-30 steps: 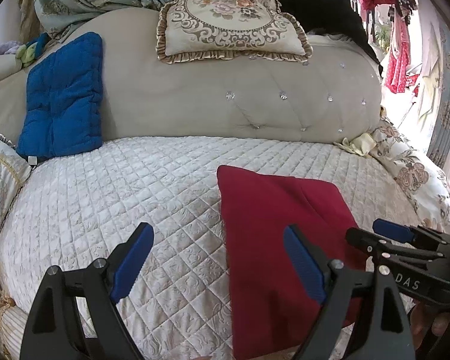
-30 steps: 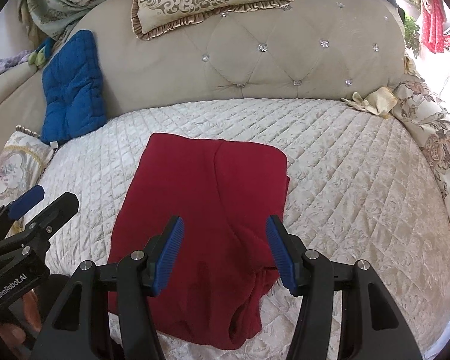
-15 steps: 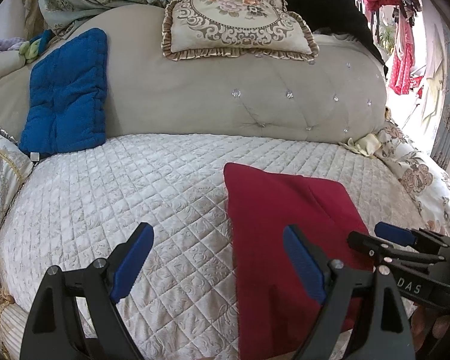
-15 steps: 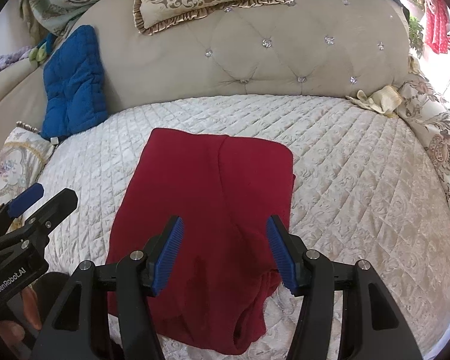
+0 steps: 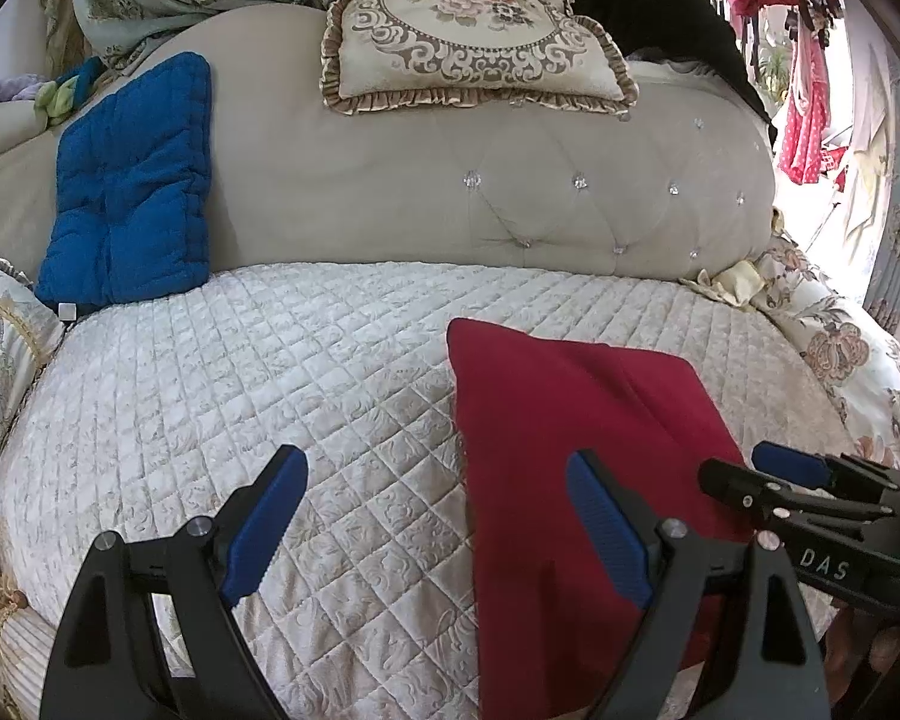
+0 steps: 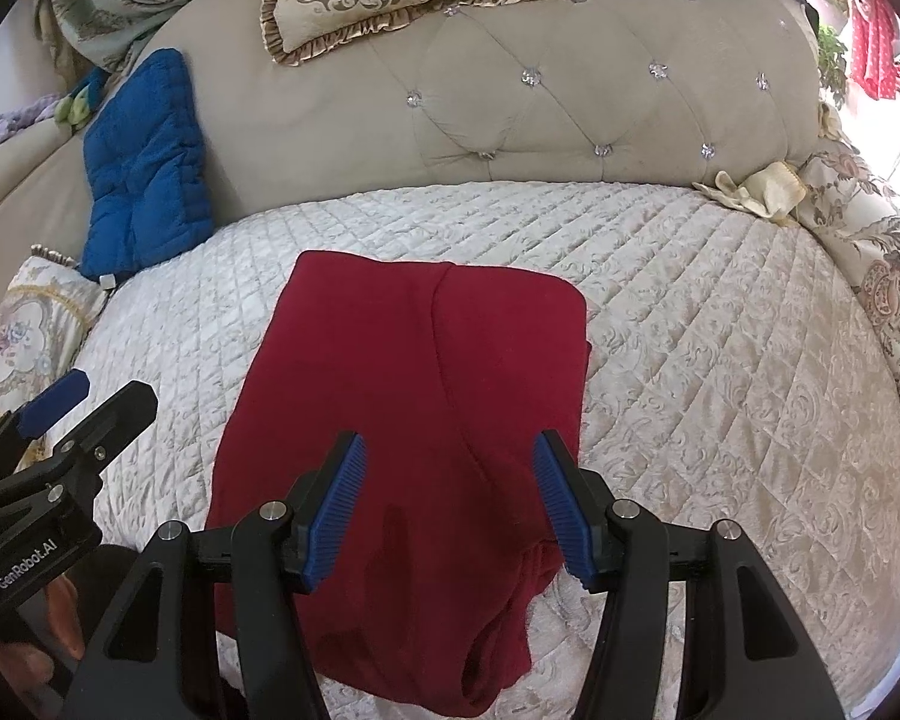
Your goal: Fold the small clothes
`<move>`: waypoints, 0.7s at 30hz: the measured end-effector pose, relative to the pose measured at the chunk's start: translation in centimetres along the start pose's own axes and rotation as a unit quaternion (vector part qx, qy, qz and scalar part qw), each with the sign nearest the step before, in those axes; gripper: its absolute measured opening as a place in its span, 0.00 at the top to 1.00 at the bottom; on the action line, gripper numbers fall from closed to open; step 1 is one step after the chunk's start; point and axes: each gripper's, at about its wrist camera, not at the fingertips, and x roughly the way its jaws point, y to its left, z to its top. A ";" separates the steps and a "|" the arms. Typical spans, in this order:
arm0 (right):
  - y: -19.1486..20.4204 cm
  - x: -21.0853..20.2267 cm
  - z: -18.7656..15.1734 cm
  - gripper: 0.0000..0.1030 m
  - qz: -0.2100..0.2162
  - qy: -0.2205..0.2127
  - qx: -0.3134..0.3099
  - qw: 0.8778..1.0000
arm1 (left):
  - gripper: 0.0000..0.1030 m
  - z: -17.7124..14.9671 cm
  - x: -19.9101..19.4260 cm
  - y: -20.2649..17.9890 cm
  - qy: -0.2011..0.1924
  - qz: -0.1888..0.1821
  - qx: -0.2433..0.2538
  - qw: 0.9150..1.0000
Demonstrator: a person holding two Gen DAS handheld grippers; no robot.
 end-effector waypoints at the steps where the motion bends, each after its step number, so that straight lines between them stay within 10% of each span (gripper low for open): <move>1: 0.0 0.1 0.0 0.63 0.000 0.001 0.000 1.000 | 0.12 0.0 0.0 0.0 0.000 0.000 0.001 1.000; 21: 0.1 1.2 0.0 0.63 0.003 0.013 -0.004 1.000 | 0.12 0.1 1.2 0.4 0.012 -0.001 -0.006 1.000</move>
